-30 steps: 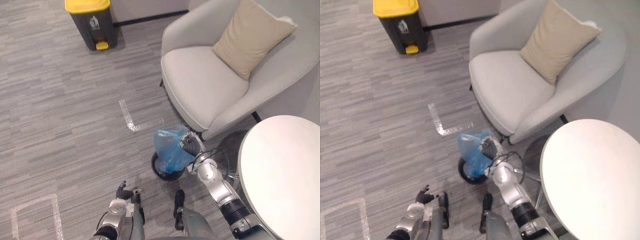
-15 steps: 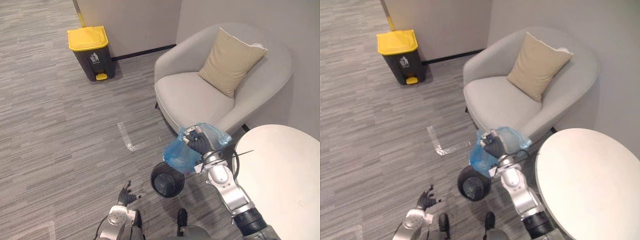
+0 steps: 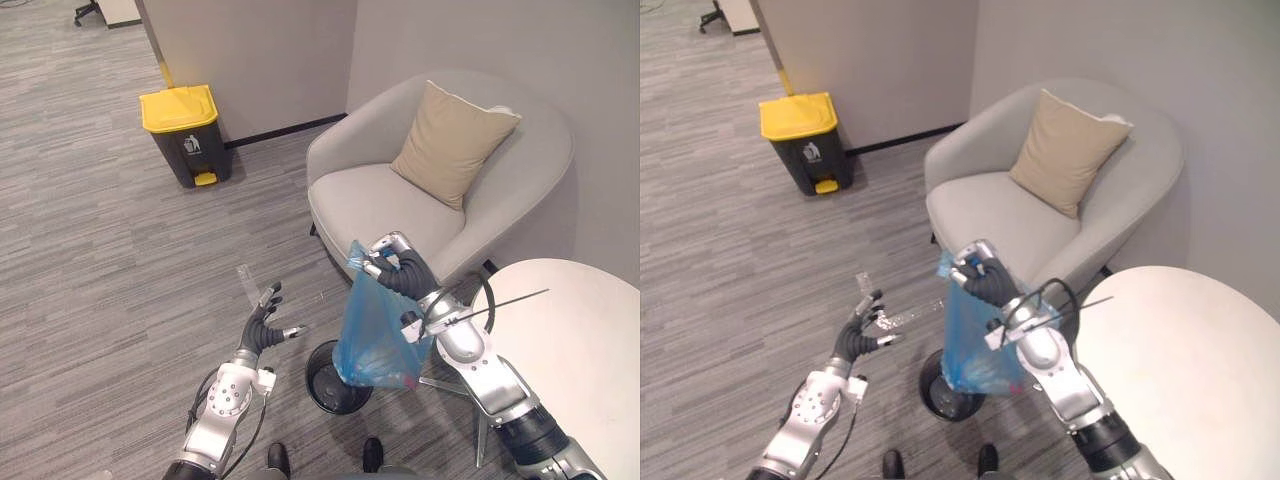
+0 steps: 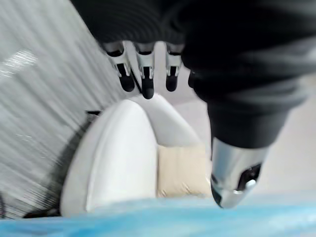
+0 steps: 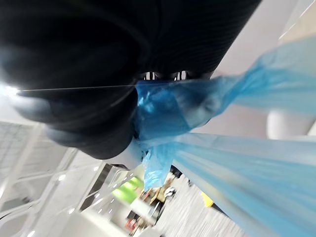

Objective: Gather rubbish on tea table into small bin, then transfer packed bag to large trash can.

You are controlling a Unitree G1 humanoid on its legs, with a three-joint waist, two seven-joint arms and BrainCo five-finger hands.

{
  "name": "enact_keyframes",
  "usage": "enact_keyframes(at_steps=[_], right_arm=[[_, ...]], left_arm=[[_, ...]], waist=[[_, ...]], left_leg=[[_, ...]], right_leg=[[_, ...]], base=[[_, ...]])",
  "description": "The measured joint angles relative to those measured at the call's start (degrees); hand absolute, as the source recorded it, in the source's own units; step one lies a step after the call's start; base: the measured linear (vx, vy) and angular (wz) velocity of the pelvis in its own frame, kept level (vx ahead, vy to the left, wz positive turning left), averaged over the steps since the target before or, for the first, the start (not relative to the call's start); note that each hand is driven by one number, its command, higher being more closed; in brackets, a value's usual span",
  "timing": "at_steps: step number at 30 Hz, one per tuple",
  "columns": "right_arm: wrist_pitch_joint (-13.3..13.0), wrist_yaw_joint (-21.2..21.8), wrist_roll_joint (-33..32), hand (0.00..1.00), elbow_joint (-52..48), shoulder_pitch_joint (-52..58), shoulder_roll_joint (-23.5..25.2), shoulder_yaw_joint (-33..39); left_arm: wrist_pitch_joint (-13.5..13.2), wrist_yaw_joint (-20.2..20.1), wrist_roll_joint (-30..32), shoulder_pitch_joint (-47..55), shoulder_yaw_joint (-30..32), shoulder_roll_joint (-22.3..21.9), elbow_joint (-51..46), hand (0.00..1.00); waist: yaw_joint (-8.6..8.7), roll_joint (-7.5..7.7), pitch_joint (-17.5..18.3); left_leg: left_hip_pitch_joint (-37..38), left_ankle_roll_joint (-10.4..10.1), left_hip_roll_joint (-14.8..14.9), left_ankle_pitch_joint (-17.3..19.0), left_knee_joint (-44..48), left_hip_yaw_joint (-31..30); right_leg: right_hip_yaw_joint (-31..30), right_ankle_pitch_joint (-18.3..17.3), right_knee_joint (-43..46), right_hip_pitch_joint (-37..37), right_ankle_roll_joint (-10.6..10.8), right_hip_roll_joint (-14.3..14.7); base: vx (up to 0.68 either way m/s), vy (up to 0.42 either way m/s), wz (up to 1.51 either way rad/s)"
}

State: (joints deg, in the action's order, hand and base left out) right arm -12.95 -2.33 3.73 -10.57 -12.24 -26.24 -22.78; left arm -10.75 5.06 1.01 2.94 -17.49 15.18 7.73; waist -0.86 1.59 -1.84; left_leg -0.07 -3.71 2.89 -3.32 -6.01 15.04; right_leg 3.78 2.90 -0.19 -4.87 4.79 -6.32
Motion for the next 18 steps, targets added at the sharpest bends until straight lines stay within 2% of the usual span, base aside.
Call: enact_keyframes(at_steps=[5,10,13,18], right_arm=[[-0.08,0.59,-1.96,1.0,-0.71,-0.87,-0.35,-1.4],[-0.28,1.81,-3.88,1.0,-2.22,-1.49,0.39,-3.36],[-0.29,2.05,-4.98,1.0,-2.2,-3.11,1.67,-4.74],[-0.27,2.76,-7.07,1.0,-2.16,-5.85,5.74,-8.49]], left_arm=[[-0.23,-0.82,-0.01,-3.42,-4.03,0.12,-2.05,0.0],[-0.49,-1.75,0.01,-5.84,-7.69,0.02,-3.79,0.0],[-0.51,-1.94,0.35,-6.84,-9.54,-0.16,-3.78,0.0],[-0.6,-1.71,5.0,-8.59,-11.35,-1.03,-3.2,0.0]], waist=[[0.42,-0.64,1.54],[0.63,-0.55,2.34],[0.77,-0.5,2.88],[0.75,-0.29,3.55]], left_leg=[[0.18,0.0,-0.06,-0.06,-0.28,0.42],[0.34,-0.04,-0.03,-0.12,-0.28,0.95],[0.42,-0.04,-0.04,-0.13,-0.28,1.15],[0.66,-0.02,-0.02,-0.22,-0.29,1.51]], right_leg=[[-0.92,-0.02,0.02,-0.14,0.04,0.06],[-1.44,0.12,-0.02,-0.27,-0.04,0.2],[-1.77,0.2,-0.05,-0.31,-0.07,0.22],[-2.15,0.29,0.02,-0.29,-0.12,0.31]], base=[[-0.03,0.003,-0.06],[-0.01,-0.004,-0.06],[0.0,0.0,-0.03],[0.0,-0.001,-0.02]])
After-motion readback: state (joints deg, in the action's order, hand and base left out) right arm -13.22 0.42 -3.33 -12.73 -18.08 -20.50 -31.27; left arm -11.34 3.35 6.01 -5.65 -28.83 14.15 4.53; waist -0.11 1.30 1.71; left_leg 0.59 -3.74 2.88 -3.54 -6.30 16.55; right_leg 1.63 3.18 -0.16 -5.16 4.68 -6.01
